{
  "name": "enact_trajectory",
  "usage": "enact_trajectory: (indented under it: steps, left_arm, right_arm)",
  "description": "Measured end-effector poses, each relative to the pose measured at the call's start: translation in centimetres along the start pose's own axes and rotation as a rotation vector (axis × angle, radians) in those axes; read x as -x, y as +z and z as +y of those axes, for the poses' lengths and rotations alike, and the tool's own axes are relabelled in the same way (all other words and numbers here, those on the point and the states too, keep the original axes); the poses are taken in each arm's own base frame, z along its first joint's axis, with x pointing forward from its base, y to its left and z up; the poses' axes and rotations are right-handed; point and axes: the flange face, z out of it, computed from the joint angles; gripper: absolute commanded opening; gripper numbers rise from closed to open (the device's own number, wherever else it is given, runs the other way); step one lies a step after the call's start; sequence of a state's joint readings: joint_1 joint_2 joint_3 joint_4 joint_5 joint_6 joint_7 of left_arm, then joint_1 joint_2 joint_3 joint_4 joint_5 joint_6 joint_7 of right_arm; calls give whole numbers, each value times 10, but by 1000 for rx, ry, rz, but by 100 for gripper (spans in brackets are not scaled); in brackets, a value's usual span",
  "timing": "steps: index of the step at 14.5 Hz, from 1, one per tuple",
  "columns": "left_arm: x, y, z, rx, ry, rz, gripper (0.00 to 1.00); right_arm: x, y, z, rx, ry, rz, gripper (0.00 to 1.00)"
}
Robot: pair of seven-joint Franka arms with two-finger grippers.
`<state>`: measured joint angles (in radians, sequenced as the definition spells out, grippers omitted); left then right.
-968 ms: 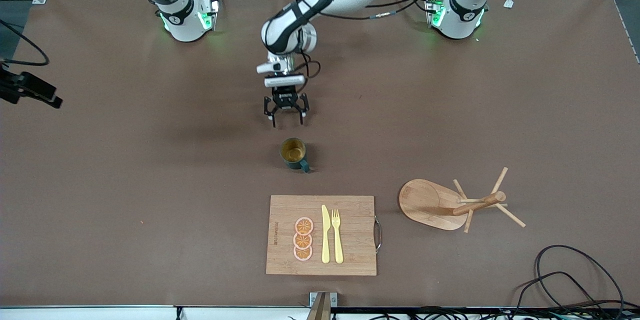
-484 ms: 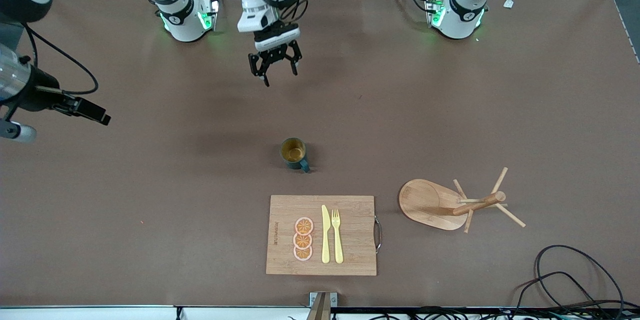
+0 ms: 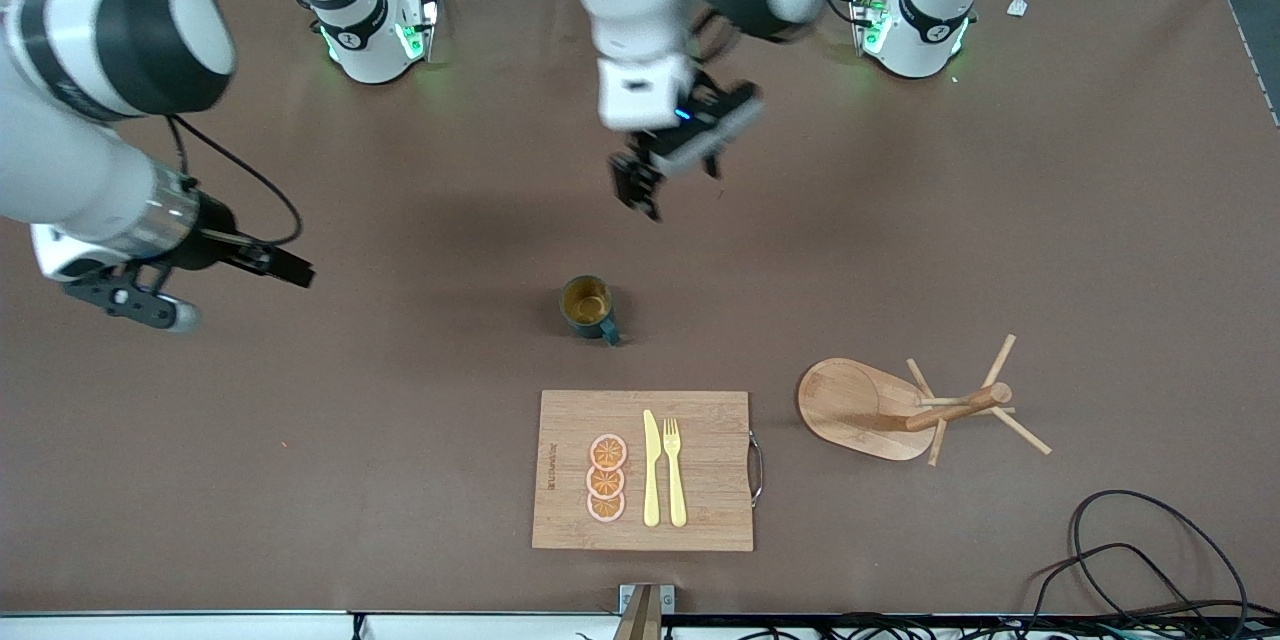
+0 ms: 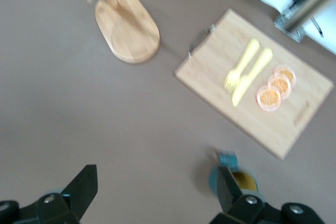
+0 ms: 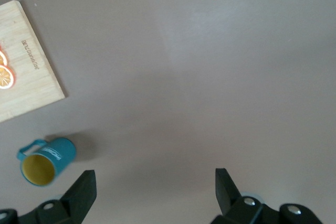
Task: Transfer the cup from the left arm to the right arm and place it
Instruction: 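Raise the left gripper away while the right gripper reaches the mug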
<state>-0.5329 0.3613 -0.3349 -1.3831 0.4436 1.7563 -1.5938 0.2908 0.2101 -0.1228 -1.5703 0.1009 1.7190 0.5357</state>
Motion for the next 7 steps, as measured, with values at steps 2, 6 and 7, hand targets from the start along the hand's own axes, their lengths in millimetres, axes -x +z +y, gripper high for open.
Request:
enact_trajectory:
  steps: [2,6,7]
  left_arm:
    - [-88,3,-26,-10,3,-23,100]
    - [-207,23,-87,-62,49,-72,100]
    - [-232,29,-103,-61,68,-100,100]
  right_arm:
    - [14,23,-46,-15,71,6,100]
    - [43,83,-139,-73,249,-2,100]
    - [55,101,-166,-70,270,-1,100]
